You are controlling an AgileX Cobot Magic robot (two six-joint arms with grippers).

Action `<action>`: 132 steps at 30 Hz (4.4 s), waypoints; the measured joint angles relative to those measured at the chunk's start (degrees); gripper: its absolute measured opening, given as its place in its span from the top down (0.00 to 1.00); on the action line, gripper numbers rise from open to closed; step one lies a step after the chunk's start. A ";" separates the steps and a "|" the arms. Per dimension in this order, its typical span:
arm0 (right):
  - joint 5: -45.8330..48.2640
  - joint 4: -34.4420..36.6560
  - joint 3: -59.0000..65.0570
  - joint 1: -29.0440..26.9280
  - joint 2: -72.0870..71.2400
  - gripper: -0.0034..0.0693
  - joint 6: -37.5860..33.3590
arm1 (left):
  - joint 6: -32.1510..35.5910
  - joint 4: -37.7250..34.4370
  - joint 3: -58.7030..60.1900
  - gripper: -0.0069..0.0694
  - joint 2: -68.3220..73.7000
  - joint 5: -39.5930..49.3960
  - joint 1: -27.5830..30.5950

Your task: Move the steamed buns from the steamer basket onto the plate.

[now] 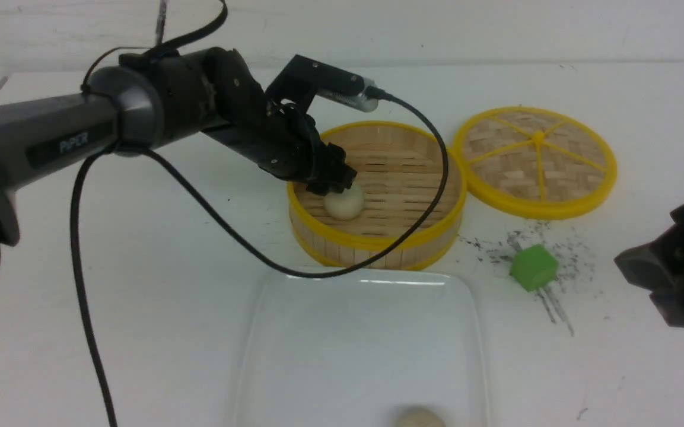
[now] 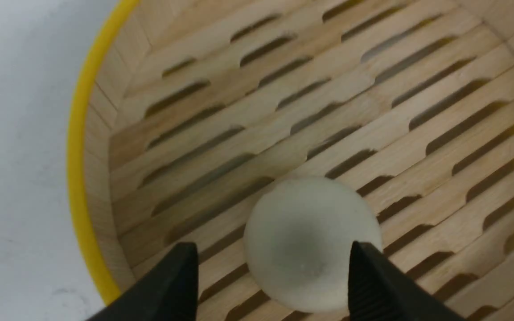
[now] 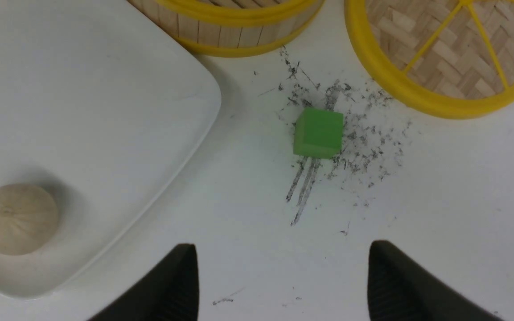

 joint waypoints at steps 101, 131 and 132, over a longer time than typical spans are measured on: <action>-3.33 1.27 0.00 0.00 0.00 0.39 -0.67 | -26.02 16.74 10.55 0.16 -15.91 30.52 -13.69; -7.42 -38.88 0.00 0.00 -18.27 0.39 31.53 | -49.24 58.58 -1.79 0.30 -45.77 22.57 -13.69; -6.25 -39.04 0.00 0.00 -19.31 0.39 31.77 | -49.24 59.03 -1.79 0.31 -46.24 23.14 -13.69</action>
